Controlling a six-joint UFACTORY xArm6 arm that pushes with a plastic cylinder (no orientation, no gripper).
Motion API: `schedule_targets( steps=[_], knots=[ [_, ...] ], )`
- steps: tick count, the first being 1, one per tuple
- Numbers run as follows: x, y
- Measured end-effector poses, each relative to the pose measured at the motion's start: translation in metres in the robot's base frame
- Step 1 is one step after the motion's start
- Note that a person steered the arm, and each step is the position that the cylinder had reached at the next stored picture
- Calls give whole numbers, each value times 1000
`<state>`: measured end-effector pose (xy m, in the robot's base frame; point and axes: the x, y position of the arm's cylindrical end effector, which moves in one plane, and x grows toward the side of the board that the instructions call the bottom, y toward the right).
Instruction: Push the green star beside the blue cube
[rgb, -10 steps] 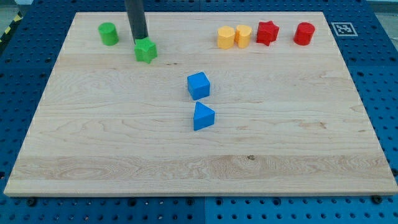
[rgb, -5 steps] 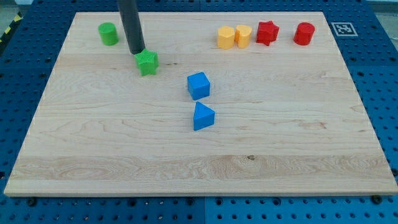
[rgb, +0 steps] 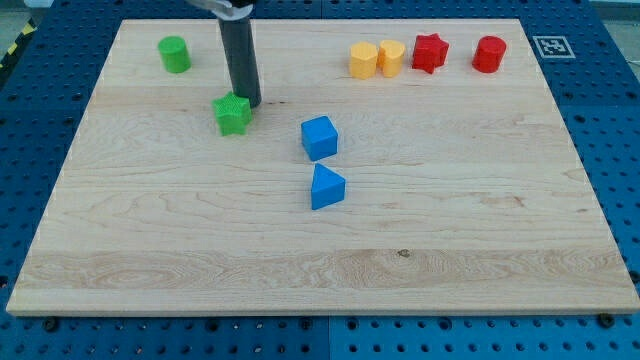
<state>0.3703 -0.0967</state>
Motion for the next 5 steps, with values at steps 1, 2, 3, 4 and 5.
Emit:
schedule_targets(
  steps=[1, 2, 3, 4, 5],
  knots=[
    [28, 0],
    [53, 0],
    [30, 0],
    [-20, -2],
    [-66, -12]
  ],
)
